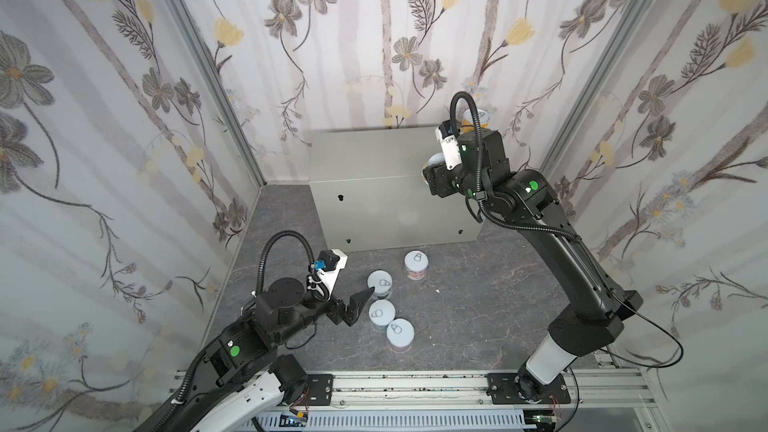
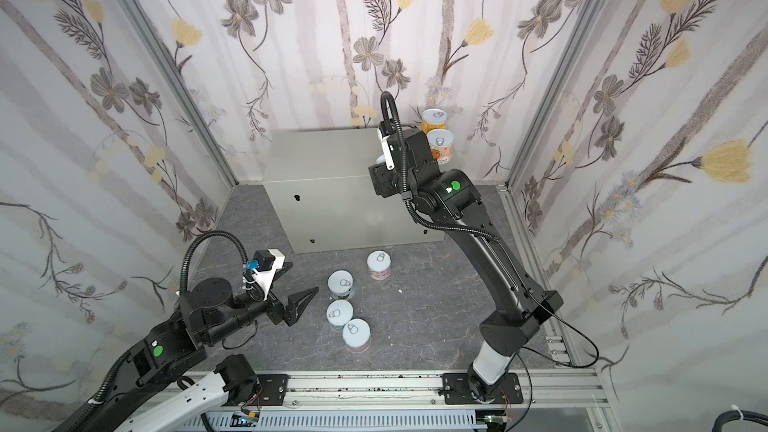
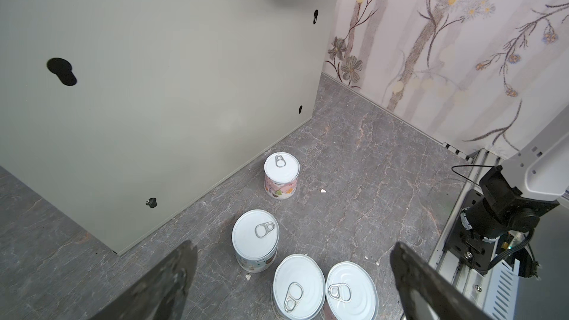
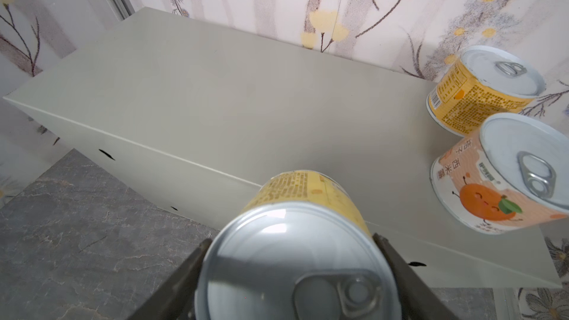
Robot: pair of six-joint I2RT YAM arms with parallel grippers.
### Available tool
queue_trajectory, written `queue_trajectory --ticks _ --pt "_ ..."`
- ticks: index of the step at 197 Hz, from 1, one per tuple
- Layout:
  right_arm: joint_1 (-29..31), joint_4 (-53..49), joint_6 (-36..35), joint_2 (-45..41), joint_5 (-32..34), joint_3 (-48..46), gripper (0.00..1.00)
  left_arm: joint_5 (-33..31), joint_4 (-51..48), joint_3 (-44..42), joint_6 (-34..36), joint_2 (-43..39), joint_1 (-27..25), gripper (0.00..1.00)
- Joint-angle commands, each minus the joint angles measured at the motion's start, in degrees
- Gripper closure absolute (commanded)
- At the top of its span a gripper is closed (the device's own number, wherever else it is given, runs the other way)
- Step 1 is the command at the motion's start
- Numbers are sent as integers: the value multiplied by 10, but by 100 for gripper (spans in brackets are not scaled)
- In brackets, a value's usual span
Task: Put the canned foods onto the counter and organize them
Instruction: 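Lift the yellow can and carry it up to the cabinet top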
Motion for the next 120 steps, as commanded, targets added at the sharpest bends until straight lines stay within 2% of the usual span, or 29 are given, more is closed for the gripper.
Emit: queue_trajectory --ticks 1,120 --pt "-12 8 -10 24 4 25 33 -5 8 -1 2 -1 0 0" --pt "-64 47 2 127 -44 108 26 -10 11 -4 6 -2 0 0"
